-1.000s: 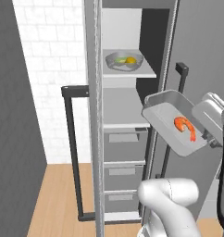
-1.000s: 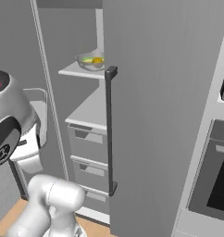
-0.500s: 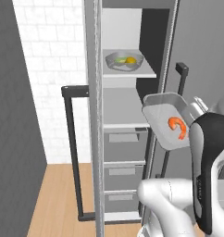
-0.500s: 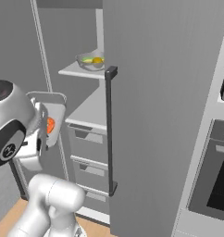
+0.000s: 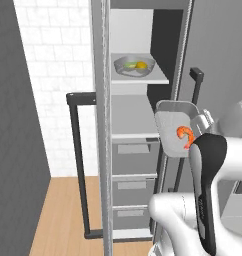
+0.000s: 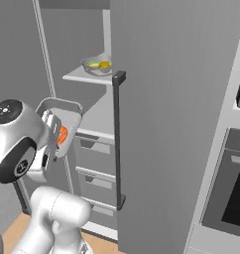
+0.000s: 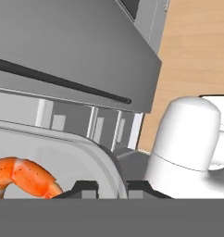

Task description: Take the meat container that has the shrimp and place it on the second highest rack of the freezer. Then take the vegetable container that has the corn and lemon and place it on the highest rack of the freezer.

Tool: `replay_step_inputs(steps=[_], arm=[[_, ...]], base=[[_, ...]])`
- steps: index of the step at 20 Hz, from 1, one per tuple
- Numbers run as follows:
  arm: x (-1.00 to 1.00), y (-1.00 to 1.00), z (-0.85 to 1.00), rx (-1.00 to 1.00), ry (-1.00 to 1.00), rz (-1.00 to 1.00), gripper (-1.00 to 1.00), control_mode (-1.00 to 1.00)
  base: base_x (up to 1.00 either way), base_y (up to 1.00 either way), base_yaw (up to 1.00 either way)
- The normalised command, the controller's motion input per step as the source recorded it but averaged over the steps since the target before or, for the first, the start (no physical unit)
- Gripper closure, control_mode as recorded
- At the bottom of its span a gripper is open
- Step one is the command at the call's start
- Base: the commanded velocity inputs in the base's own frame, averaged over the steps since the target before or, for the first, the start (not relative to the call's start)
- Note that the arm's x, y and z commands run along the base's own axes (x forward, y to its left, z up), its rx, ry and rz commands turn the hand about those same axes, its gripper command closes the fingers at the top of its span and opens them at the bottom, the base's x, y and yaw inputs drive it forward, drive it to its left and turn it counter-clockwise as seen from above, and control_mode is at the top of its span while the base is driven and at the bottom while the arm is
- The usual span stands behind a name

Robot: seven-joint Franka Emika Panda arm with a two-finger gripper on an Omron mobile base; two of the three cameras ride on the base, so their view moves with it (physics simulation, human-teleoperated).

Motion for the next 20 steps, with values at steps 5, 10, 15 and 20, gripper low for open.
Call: replay_step_inputs(steps=[5, 10, 15, 20], arm=[[0.45, 0.00, -0.16, 0.17, -0.07, 0.00, 1.00, -1.00], [0.90, 0.00, -0.41, -0.03, -0.07, -0.04, 1.00, -1.00], [0.61, 0.03, -0.40, -0.03, -0.12, -0.01, 1.00, -1.00], [0.62, 0.17, -0.27, 0.00, -0.08, -0.02, 1.00, -1.00]], base=[[0.00, 0.00, 0.00], [0.00, 0.00, 0.00], [0.00, 0.00, 0.00], [0.00, 0.00, 0.00]])
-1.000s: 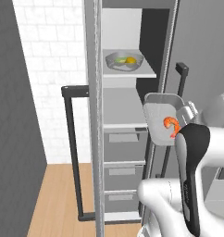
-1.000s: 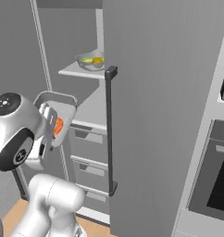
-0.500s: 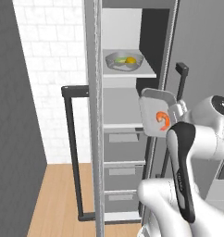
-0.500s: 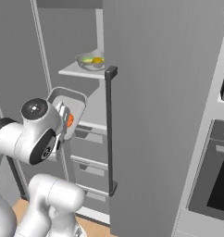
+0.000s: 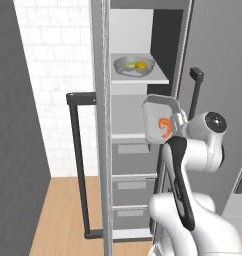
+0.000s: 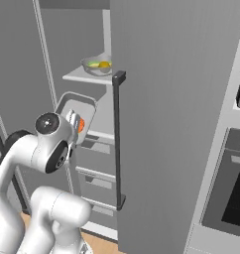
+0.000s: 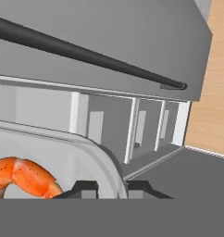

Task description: Take the meat container that has the shrimp and place it on the second highest rack of the freezer. Then take the vegetable container that has the corn and lemon and place it on the highest rack of the freezer.

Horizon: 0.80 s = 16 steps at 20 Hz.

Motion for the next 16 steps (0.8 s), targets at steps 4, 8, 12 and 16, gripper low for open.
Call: replay_step_inputs(steps=[4, 8, 12, 16], arm=[[0.59, 0.22, -0.21, -0.04, -0.01, -0.04, 1.00, -1.00], [0.54, 0.02, -0.23, -0.05, 0.00, -0.09, 1.00, -1.00], [0.58, 0.00, -0.15, -0.07, 0.00, -0.11, 1.00, -1.00], [0.53, 0.02, -0.06, -0.03, 0.00, -0.09, 1.00, -1.00]], base=[[0.00, 0.00, 0.00], [0.00, 0.00, 0.00], [0.00, 0.00, 0.00], [0.00, 0.00, 0.00]])
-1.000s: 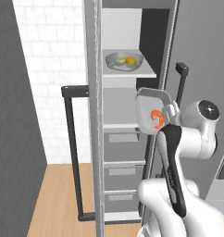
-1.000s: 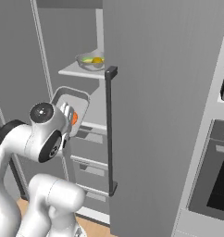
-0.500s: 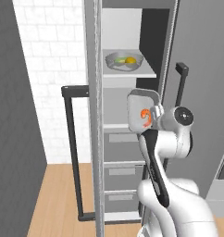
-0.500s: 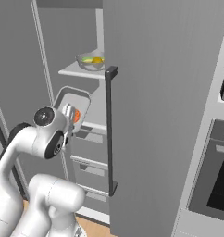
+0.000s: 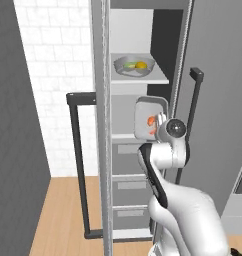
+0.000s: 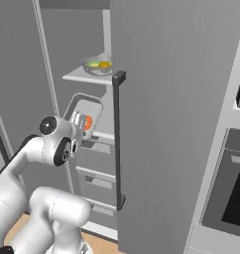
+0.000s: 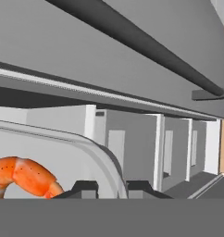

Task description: Take the meat container that has the shrimp and place it on the second highest rack of the freezer. Then take the vegetable container that has the corn and lemon and place it on the highest rack of the freezer.

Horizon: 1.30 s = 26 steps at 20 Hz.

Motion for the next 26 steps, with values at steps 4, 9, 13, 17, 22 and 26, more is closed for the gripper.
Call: replay_step_inputs(steps=[4, 9, 13, 17, 22, 26], arm=[[0.21, 0.00, 0.00, 0.00, 0.03, -0.02, 1.00, -1.00], [0.14, 0.00, 0.00, 0.00, 0.06, 0.00, 1.00, -1.00], [0.28, 0.00, -0.01, 0.00, 0.00, -0.02, 1.00, -1.00], [0.48, 0.00, 0.00, 0.00, 0.01, -0.03, 1.00, -1.00], [0.50, 0.00, 0.00, 0.00, 0.03, -0.01, 1.00, -1.00], [0.31, 0.00, -0.04, 0.00, 0.01, 0.00, 1.00, -1.00]], base=[[0.00, 0.00, 0.00], [0.00, 0.00, 0.00], [0.00, 0.00, 0.00], [0.00, 0.00, 0.00], [0.00, 0.00, 0.00], [0.00, 0.00, 0.00]])
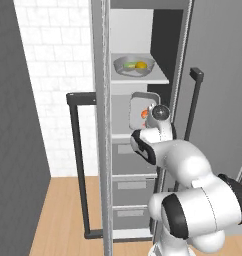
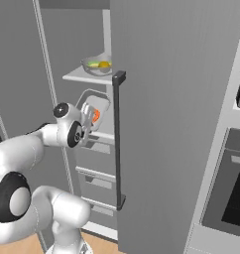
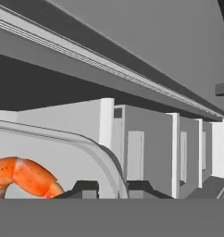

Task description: Take the meat container that has the shrimp and place it on the second highest rack of the freezer. Then take the vegetable container that has the corn and lemon and place it on the highest rack of the freezer.

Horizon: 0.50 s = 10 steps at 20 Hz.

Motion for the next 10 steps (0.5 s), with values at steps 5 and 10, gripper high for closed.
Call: replay_step_inputs(steps=[5, 10], arm=[[0.22, 0.00, -0.11, 0.00, 0.01, 0.00, 1.00, -1.00], [0.25, 0.00, -0.14, 0.00, 0.00, 0.00, 1.00, -1.00]], base=[[0.00, 0.00, 0.00], [0.00, 0.00, 0.00]])
